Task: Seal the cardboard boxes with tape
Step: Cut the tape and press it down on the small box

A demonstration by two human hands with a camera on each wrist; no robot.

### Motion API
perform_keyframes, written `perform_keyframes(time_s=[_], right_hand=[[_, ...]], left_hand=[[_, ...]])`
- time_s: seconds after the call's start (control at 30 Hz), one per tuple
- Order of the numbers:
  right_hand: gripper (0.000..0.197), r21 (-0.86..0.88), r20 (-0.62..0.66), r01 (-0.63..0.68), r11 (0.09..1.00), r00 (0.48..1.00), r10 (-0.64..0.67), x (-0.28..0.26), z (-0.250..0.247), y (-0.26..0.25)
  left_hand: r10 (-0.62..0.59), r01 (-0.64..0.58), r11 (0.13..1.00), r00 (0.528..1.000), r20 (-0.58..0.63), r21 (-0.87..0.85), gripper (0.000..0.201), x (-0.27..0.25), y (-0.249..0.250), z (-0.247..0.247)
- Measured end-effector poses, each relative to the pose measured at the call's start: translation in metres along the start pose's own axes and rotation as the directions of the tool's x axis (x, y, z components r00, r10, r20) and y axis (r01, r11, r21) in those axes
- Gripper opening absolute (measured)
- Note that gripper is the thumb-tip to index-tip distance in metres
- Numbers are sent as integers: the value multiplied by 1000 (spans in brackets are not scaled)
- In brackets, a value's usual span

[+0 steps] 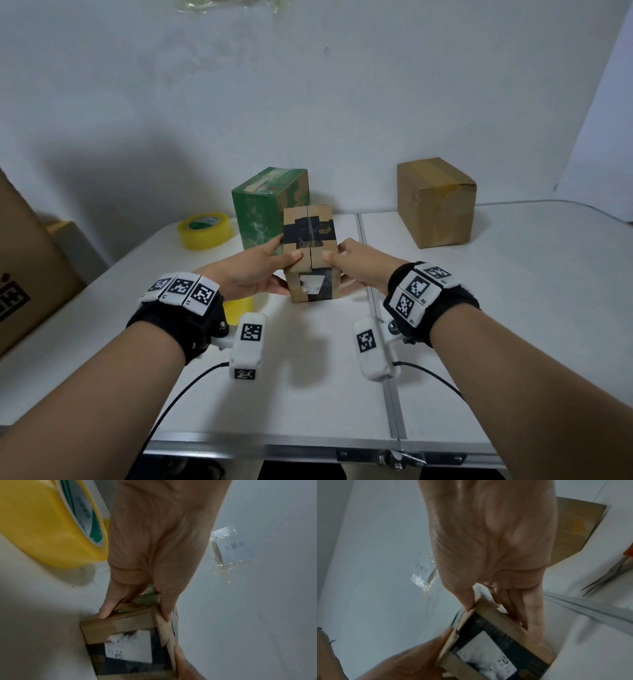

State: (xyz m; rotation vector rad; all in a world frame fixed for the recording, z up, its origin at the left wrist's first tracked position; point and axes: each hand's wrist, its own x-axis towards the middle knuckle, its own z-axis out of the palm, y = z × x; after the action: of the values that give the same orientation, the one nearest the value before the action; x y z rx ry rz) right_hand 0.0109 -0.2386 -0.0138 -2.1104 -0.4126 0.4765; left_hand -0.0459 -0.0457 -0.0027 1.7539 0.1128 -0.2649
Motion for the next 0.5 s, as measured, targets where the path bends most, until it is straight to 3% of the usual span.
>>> perform_keyframes(time_s=[0.07,0.13,0.2,0.27,0.3,0.37,0.43,0.5], right_hand=[[40,36,3,1,999,1000,-1,0,0,4],[42,19,-58,30,999,998,-29,2,0,6],[43,10,-115,54,998,992,-53,4,-1,6],[50,15,-85,67,998,994,-65,2,-2,5],[52,-14,-58,80,997,995,-81,1,-3,4],[51,-94,-33,112,989,993,-116,-2,-5,4],[48,-79,-32,121,989,992,-124,-6,-6,3],[46,-42,-36,129,991,991,-131,-10,-5,3]], left_hand=[[54,-51,998,995,-79,40,78,1,1,1],[150,-127,955,986,-68,266,81,0,4,5],[219,-183,816,976,-2,548,73,2,6,8],[286,-205,681,958,3,703,69,7,5,6],[299,-216,672,954,7,708,68,8,3,4],[281,-232,741,959,23,631,65,9,-3,0],[254,-224,818,967,16,530,61,8,-8,-4],[252,-214,828,968,-3,518,58,6,-10,-3]])
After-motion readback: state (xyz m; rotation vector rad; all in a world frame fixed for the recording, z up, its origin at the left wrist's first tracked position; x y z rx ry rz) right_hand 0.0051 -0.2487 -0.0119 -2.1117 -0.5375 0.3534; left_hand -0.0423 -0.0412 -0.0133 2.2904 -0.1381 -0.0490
